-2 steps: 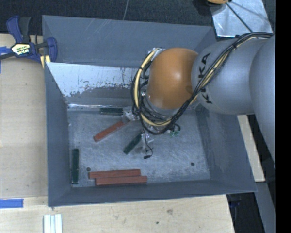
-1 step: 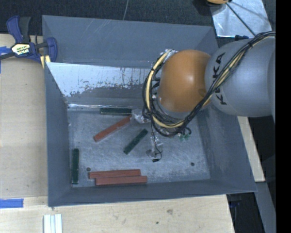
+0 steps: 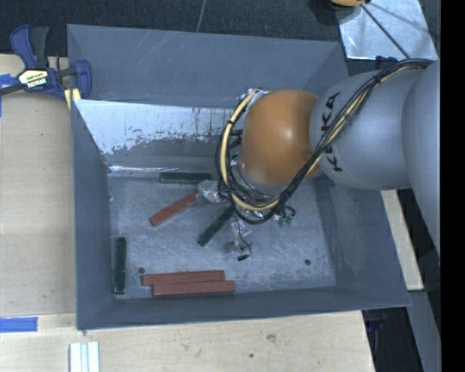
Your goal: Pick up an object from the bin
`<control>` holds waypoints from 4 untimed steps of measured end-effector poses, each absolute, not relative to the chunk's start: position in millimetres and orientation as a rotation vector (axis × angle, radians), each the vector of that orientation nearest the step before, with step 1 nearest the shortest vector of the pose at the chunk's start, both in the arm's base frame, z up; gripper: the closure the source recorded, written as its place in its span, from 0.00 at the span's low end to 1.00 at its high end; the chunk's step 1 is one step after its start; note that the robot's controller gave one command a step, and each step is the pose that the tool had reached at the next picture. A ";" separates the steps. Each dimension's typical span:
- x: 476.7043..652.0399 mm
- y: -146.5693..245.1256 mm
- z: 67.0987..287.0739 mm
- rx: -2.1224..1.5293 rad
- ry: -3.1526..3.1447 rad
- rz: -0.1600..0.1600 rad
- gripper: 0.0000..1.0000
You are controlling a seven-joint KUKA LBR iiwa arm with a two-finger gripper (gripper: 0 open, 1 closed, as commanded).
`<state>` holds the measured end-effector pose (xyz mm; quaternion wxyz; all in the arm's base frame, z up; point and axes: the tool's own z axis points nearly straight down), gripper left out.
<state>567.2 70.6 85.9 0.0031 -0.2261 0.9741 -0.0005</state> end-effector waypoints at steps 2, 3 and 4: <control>577.2 70.0 71.6 -0.721 3.051 0.002 1.00; 577.3 70.1 72.2 -0.720 3.051 0.002 1.00; 575.2 69.8 79.2 -0.722 3.060 0.003 1.00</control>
Offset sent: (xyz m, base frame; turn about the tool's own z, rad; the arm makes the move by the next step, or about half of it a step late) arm 0.0000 0.0000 0.0000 0.0000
